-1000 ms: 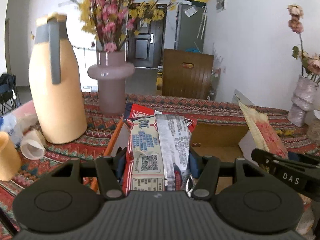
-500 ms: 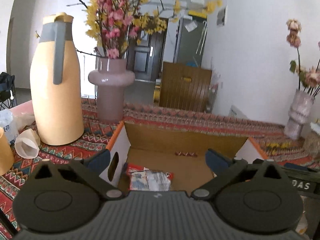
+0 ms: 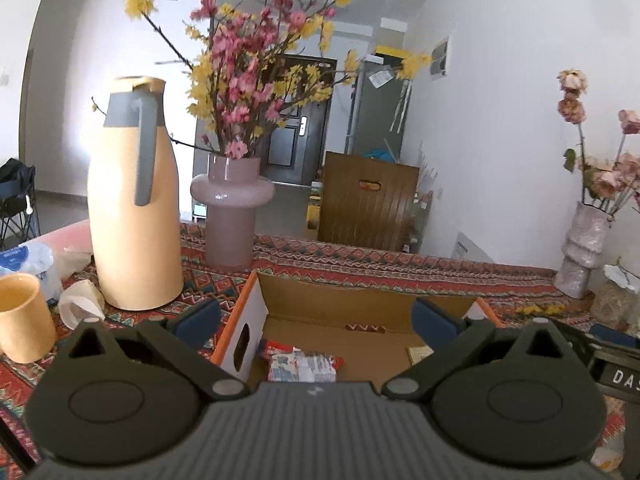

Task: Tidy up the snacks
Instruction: 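Carry both packs over the red box and open both grippers to drop them, then grasp a white crinkled snack pack with the right gripper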

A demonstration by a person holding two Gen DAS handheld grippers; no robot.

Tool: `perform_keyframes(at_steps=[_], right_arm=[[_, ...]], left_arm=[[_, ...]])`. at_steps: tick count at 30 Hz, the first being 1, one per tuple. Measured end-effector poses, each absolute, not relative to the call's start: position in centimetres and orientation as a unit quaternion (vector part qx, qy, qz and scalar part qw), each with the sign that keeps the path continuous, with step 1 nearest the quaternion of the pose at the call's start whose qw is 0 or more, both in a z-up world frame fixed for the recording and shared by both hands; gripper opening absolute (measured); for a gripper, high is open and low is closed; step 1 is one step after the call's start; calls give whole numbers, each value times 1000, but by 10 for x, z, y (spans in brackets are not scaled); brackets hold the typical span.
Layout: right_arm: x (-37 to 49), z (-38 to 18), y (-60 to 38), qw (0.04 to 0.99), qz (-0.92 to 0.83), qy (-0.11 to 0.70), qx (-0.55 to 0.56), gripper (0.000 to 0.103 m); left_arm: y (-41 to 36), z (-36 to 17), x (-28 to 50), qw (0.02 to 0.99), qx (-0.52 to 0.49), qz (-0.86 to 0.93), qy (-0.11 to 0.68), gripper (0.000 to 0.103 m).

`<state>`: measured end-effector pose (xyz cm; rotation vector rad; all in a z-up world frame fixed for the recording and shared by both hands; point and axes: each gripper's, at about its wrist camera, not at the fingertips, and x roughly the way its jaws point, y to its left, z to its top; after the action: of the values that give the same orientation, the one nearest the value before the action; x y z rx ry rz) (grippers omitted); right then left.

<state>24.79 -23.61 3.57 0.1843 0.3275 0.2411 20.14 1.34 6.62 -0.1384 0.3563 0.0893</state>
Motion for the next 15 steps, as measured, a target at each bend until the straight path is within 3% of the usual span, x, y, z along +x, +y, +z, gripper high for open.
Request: perform_keyframes(at_steps=[7,15], right_arm=[[188,41,-241,978,122,152,74,103],[128,9,-244,974,114,186,60,103]], left_arm=[[19,59,153,981,-49,34,184,103],[35,11,110,972,-37,37,230,103]])
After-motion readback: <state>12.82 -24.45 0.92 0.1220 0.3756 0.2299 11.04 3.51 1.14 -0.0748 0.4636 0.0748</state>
